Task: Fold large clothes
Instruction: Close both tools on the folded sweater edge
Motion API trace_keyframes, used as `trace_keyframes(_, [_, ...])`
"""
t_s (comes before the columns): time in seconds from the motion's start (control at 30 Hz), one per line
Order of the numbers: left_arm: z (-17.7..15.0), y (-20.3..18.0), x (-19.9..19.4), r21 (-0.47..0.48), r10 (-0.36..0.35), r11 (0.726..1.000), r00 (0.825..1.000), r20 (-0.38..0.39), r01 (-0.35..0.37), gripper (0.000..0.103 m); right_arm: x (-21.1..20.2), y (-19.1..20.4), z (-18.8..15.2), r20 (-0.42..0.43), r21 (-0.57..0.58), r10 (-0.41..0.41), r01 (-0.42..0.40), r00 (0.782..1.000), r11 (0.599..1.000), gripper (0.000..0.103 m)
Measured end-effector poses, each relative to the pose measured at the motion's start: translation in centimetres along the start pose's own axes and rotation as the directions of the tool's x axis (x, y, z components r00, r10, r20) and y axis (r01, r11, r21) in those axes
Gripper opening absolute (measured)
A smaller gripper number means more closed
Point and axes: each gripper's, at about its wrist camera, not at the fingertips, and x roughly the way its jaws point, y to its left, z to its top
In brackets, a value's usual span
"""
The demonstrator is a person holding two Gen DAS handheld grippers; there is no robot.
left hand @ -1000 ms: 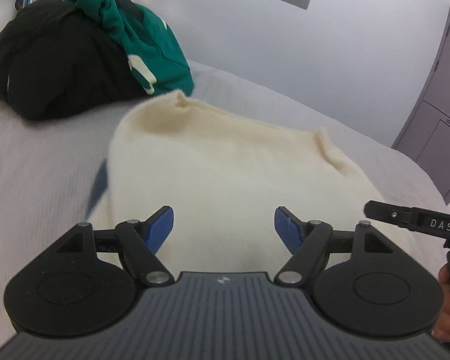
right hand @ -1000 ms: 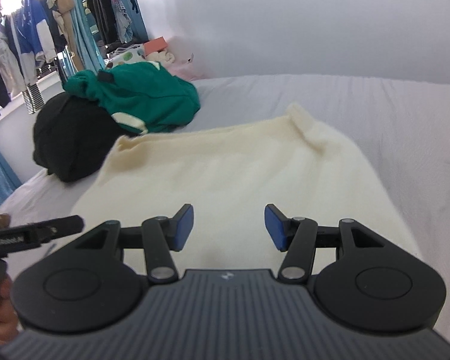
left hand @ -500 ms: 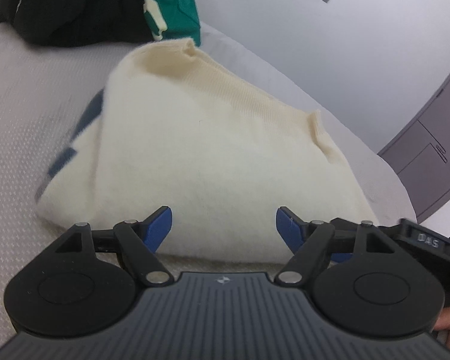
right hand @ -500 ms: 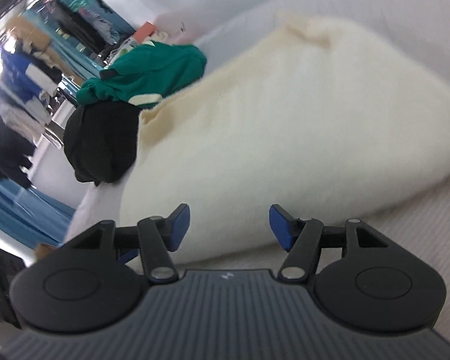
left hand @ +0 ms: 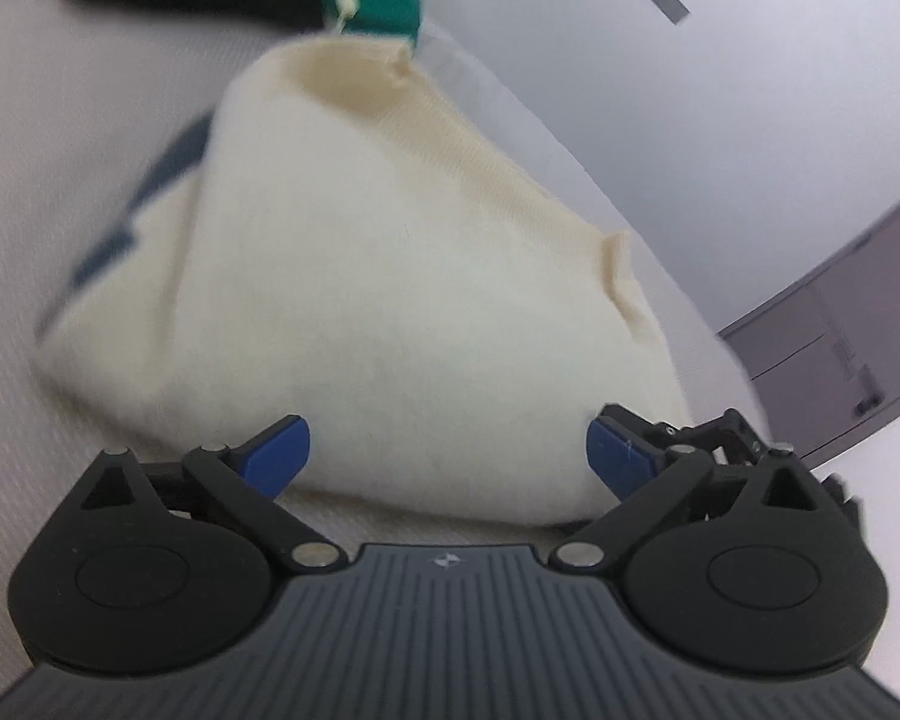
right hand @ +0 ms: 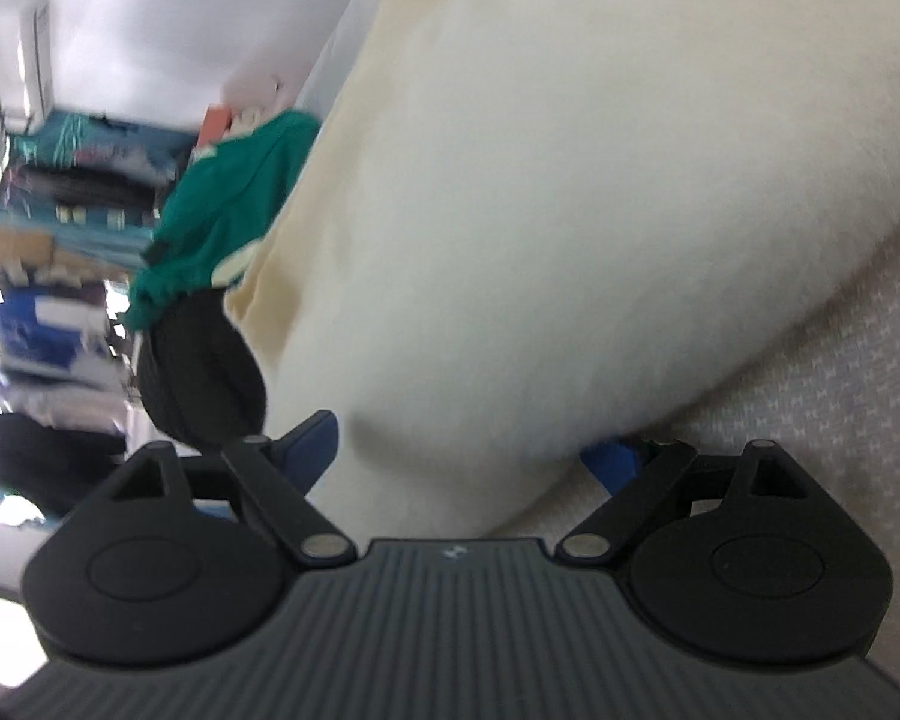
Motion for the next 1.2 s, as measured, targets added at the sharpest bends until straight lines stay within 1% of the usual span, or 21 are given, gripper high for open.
trace_keyframes(0.07, [-0.1, 1.4, 0.1, -0.100, -0.052, 0.994, 0.998, -0.025, 0.049, 0.101, -0.3, 0.4, -0.2, 0.011, -0.019, 0.016, -0.016, 1.000, 1.000, 0.091])
trace_keyframes(0.1, [-0.2, 2.1, 0.2, -0.147, -0.081, 0.986, 0.996, -0.035, 0.075, 0.101, -0.5, 0.6, -0.2, 0.016, -0.020, 0.030, -0.029, 0.999, 0.999, 0.091])
trace_keyframes(0.17, [-0.3, 3.4, 0.7, -0.233, -0.133, 0.965, 0.990, -0.055, 0.117, 0.101, -0.9, 0.3, -0.1, 0.027, -0.007, 0.062, -0.062, 0.998, 0.998, 0.091])
trace_keyframes(0.23, [-0.3, 4.4, 1.3, -0.309, -0.162, 0.942, 0.985, -0.065, 0.134, 0.101, -1.3, 0.0, 0.1, 0.033, 0.014, 0.091, -0.092, 0.995, 0.996, 0.091])
trace_keyframes(0.3, [-0.5, 5.7, 2.0, -0.387, -0.194, 0.909, 0.979, -0.063, 0.155, 0.101, -1.5, -0.2, 0.0, 0.040, 0.026, 0.112, -0.113, 0.993, 0.993, 0.091])
trace_keyframes(0.4, [-1.2, 7.7, 3.3, -0.503, -0.205, 0.852, 0.977, -0.065, 0.145, 0.100, -1.4, -0.5, 0.2, 0.046, 0.044, 0.121, -0.123, 0.992, 0.991, 0.091])
trace_keyframes(0.43, [-1.4, 8.4, 3.7, -0.542, -0.207, 0.828, 0.977, -0.059, 0.143, 0.099, -1.3, -0.6, 0.2, 0.047, 0.049, 0.121, -0.123, 0.992, 0.991, 0.091])
trace_keyframes(0.47, [-1.5, 8.8, 3.9, -0.566, -0.209, 0.811, 0.977, -0.047, 0.146, 0.099, -1.3, -0.6, 0.1, 0.048, 0.049, 0.119, -0.122, 0.992, 0.991, 0.091])
trace_keyframes(0.53, [-1.4, 9.2, 4.0, -0.589, -0.217, 0.791, 0.976, -0.021, 0.163, 0.099, -1.3, -0.8, 0.0, 0.049, 0.054, 0.111, -0.113, 0.993, 0.992, 0.090])
trace_keyframes(0.6, [-1.2, 9.2, 3.9, -0.584, -0.211, 0.795, 0.977, -0.012, 0.165, 0.098, -1.5, -1.2, -0.1, 0.051, 0.076, 0.091, -0.095, 0.995, 0.993, 0.090])
trace_keyframes(0.67, [-1.4, 9.6, 3.7, -0.594, -0.190, 0.790, 0.982, 0.002, 0.154, 0.092, -2.2, -1.5, -0.4, 0.074, 0.109, 0.057, -0.065, 0.996, 0.992, 0.090])
trace_keyframes(0.73, [-1.4, 10.0, 3.6, -0.608, -0.177, 0.780, 0.984, 0.017, 0.151, 0.089, -3.1, -2.2, -0.4, 0.113, 0.139, 0.019, -0.035, 0.993, 0.990, 0.090])
trace_keyframes(0.8, [-1.2, 10.4, 3.6, -0.619, -0.175, 0.769, 0.984, 0.040, 0.162, 0.088, -3.9, -2.6, 0.0, 0.163, 0.169, -0.016, -0.012, 0.987, 0.985, 0.090])
trace_keyframes(0.83, [-1.0, 10.4, 3.7, -0.617, -0.176, 0.768, 0.983, 0.048, 0.168, 0.088, -4.2, -2.9, 0.2, 0.185, 0.184, -0.028, -0.006, 0.982, 0.983, 0.090])
trace_keyframes(0.93, [-0.4, 10.1, 4.3, -0.592, -0.166, 0.790, 0.985, 0.047, 0.162, 0.088, -4.4, -3.3, 0.7, 0.226, 0.203, -0.047, 0.000, 0.973, 0.979, 0.088])
trace_keyframes(1.0, [-0.3, 9.8, 4.3, -0.581, -0.160, 0.797, 0.985, 0.060, 0.165, 0.088, -4.3, -3.3, 0.9, 0.249, 0.193, -0.056, 0.007, 0.967, 0.981, 0.088])
trace_keyframes(1.03, [0.0, 9.8, 4.4, -0.577, -0.156, 0.800, 0.985, 0.068, 0.166, 0.087, -4.3, -3.4, 1.0, 0.262, 0.191, -0.059, 0.008, 0.963, 0.982, 0.087])
trace_keyframes(1.07, [0.2, 9.7, 4.4, -0.571, -0.150, 0.804, 0.986, 0.075, 0.166, 0.083, -4.4, -3.4, 1.1, 0.276, 0.189, -0.065, 0.012, 0.959, 0.982, 0.087])
trace_keyframes(1.1, [0.4, 9.6, 4.4, -0.564, -0.146, 0.809, 0.986, 0.075, 0.162, 0.081, -4.5, -3.4, 1.1, 0.291, 0.190, -0.067, 0.011, 0.954, 0.982, 0.087])
trace_keyframes(1.17, [0.8, 9.3, 4.5, -0.544, -0.128, 0.826, 0.989, 0.072, 0.147, 0.068, -4.7, -3.6, 1.3, 0.306, 0.186, -0.066, 0.009, 0.950, 0.983, 0.082])
trace_keyframes(1.2, [1.0, 9.2, 4.4, -0.531, -0.117, 0.837, 0.991, 0.070, 0.136, 0.065, -4.5, -3.5, 1.5, 0.304, 0.184, -0.064, 0.007, 0.951, 0.983, 0.080])
